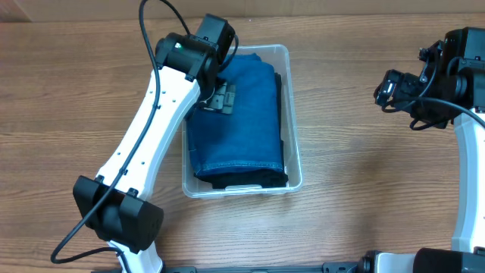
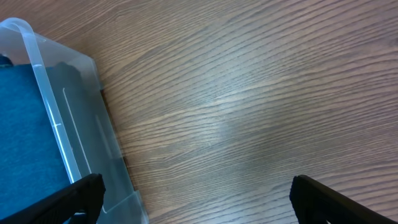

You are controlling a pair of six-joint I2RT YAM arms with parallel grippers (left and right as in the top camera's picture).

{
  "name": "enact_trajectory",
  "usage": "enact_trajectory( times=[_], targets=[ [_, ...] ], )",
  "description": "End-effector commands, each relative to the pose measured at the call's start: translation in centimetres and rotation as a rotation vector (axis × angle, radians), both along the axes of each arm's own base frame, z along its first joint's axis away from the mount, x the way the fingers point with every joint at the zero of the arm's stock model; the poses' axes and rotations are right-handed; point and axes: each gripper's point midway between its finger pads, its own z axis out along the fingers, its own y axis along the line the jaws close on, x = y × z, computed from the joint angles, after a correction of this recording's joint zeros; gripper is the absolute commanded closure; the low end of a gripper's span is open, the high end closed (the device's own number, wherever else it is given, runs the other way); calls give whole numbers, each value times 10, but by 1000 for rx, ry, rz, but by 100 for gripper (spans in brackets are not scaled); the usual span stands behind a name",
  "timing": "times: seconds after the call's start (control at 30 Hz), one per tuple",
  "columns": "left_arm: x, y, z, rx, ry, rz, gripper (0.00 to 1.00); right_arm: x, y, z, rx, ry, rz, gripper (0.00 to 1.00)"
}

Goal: Pack container

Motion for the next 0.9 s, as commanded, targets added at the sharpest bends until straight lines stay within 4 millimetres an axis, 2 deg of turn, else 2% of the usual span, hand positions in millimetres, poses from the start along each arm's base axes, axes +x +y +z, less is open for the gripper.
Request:
enact_trajectory(
  times=[0.0,0.03,0.07,0.1,0.13,0.17,0.2,0.27,0.33,0.37,0.4,0.43,0.47,0.5,0.53,0.57,0.6,0.67,0.7,0.73,0.77,0.8,0.87],
  targets=[
    [23,0,35,1,-145,-5,0,0,1,4,1,-16,5,0],
    [32,-4,43,-19,-191,-4,0,0,1,4,1,-16,5,0],
    [52,-13,54,-53,-284,-19,14,0,1,4,1,-16,5,0],
    [62,-18,57,-59,-321,-38,51,0,1,4,1,-16,5,0],
    [71,-21,59,-70,-352,-40,76,0,1,4,1,-16,5,0],
    [81,-24,57,-79,-375,-34,90,0,1,4,1,-17,5,0],
    [88,-25,43,-75,-355,-22,96,0,1,4,1,-17,5,0],
    [92,-23,5,-44,-265,-1,96,1,1,4,0,-17,5,0],
    [90,-16,-58,7,-106,63,96,1,1,4,0,-17,5,0],
    [81,-9,-99,42,5,124,96,1,1,4,0,-17,5,0],
    [71,-7,-130,57,99,161,96,0,1,4,1,-17,5,0],
    [57,-14,-164,21,219,165,96,0,1,4,1,-17,5,0],
    [48,-28,-182,-44,303,117,96,0,1,4,1,-17,5,0],
    [42,-40,-190,-101,352,60,96,0,1,4,1,-17,5,0],
    [40,-44,-189,-125,364,29,96,0,1,4,1,-17,5,0],
    [44,-44,-179,-127,341,25,96,0,1,4,1,-16,5,0],
    [49,-46,-157,-143,300,20,96,0,1,4,1,-16,5,0],
    [65,-45,-87,-190,147,14,96,0,1,4,1,-17,5,0],
    [70,-38,-40,-203,42,14,96,1,1,4,1,-17,5,0],
    [70,-20,28,-199,-123,31,64,2,0,5,0,-23,6,0],
    [61,-1,81,-199,-255,56,0,6,5,7,6,-44,37,0],
    [55,10,102,-196,-309,73,0,10,15,10,29,-74,101,0],
    [35,49,149,-178,-425,146,0,27,42,21,18,-164,243,0]
  ],
)
